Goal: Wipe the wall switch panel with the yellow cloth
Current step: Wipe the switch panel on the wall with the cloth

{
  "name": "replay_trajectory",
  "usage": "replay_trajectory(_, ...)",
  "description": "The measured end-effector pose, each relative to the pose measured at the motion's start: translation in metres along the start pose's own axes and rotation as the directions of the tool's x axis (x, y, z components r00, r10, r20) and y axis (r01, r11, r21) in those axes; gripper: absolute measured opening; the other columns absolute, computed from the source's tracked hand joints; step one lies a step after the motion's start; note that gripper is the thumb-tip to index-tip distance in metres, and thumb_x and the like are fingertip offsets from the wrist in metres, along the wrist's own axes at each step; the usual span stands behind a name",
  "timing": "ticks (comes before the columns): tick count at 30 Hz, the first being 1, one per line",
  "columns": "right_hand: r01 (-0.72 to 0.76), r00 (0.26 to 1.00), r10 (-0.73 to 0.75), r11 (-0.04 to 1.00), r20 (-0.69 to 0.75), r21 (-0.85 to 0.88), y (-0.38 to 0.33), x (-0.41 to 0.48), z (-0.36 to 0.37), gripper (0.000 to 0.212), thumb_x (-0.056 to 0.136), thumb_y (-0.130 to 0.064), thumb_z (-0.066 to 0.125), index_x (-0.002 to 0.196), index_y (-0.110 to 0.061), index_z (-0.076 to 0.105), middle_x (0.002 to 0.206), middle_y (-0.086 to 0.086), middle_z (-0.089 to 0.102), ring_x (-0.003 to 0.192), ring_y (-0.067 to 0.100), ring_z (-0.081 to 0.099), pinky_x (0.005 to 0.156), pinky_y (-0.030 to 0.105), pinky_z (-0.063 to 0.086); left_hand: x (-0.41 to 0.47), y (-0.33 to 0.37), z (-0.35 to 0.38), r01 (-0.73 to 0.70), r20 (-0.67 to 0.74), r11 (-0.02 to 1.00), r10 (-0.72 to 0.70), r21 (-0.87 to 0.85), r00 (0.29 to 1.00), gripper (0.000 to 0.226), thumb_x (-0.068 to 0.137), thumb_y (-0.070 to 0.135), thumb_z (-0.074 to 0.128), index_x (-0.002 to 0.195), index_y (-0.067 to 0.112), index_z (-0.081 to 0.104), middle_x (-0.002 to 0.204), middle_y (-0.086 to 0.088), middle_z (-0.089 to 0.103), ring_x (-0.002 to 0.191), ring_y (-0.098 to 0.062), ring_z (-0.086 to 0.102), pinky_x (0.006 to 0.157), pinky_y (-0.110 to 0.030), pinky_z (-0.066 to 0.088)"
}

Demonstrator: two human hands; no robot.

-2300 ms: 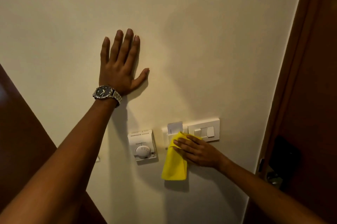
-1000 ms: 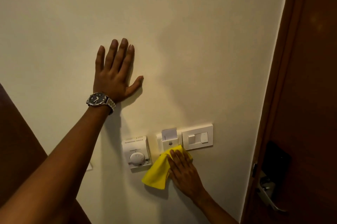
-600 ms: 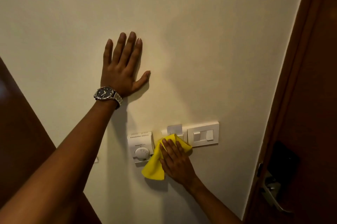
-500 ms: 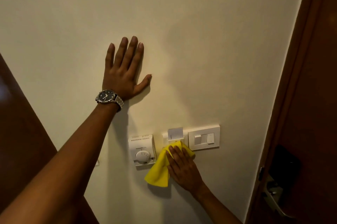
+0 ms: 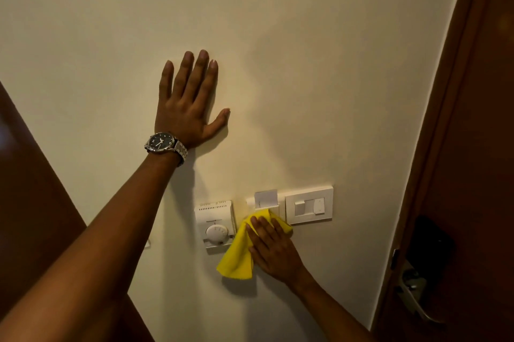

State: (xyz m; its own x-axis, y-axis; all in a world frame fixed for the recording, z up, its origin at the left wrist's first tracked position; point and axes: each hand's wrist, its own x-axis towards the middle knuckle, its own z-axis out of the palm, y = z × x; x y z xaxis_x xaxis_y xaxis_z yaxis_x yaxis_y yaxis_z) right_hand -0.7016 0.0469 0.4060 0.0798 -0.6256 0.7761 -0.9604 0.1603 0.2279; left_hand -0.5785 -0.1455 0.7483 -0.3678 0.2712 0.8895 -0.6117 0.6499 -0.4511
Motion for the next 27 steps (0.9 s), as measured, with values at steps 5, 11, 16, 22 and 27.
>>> replay_trajectory(5,-0.023,0.998,0.021,0.999,0.064,0.022,0.015,-0.013,-0.014,0.054,0.107,-0.039,0.040,0.154,-0.012,0.036,0.161,0.012,0.033,0.154,0.030,0.021,0.123,0.048,0.024,0.000,0.000,-0.001,-0.001,-0.003,1.000,0.001,-0.003,1.000,0.086,0.101,0.065,0.046,0.167,0.011,0.029,0.172,-0.014,0.030,0.161,-0.036,0.028,0.131,-0.059,0.022)
replay_trajectory(11,-0.301,0.946,0.321,0.924,-0.049,0.235,-0.011,0.034,-0.022,0.058,0.108,-0.042,0.035,0.156,-0.010,0.027,0.164,0.012,0.025,0.156,0.032,0.015,0.130,0.043,0.007,-0.001,0.000,0.001,-0.001,0.007,1.000,0.001,-0.003,1.000,0.087,0.102,0.066,0.044,0.168,0.012,0.026,0.173,-0.014,0.028,0.161,-0.036,0.025,0.131,-0.059,0.021)
replay_trajectory(16,-0.007,0.999,0.005,0.999,0.040,0.043,0.003,0.008,-0.021,0.056,0.105,-0.040,0.044,0.152,-0.010,0.041,0.159,0.013,0.033,0.151,0.032,0.029,0.128,0.047,0.011,0.001,0.000,-0.003,0.007,0.015,1.000,-0.006,-0.004,1.000,0.086,0.102,0.065,0.045,0.167,0.011,0.028,0.173,-0.014,0.028,0.161,-0.035,0.026,0.130,-0.060,0.023)
replay_trajectory(22,0.012,0.998,-0.005,0.993,0.055,-0.119,0.030,-0.022,-0.032,0.052,0.108,-0.040,0.031,0.151,-0.011,0.035,0.154,0.014,0.044,0.156,0.031,0.009,0.123,0.048,0.014,-0.001,0.002,-0.003,-0.003,0.006,1.000,0.003,-0.011,1.000,0.085,0.102,0.064,0.047,0.166,0.011,0.030,0.173,-0.014,0.030,0.161,-0.036,0.028,0.130,-0.061,0.026)
replay_trajectory(27,-0.206,0.977,0.208,0.978,-0.054,0.031,0.015,0.028,-0.051,0.057,0.106,-0.042,0.038,0.147,-0.003,0.044,0.156,0.020,0.034,0.155,0.032,0.012,0.126,0.048,0.015,-0.003,0.002,0.001,0.002,0.010,1.000,-0.001,-0.031,1.000,0.088,0.102,0.065,0.045,0.169,0.013,0.019,0.175,-0.012,0.022,0.162,-0.036,0.023,0.131,-0.060,0.021)
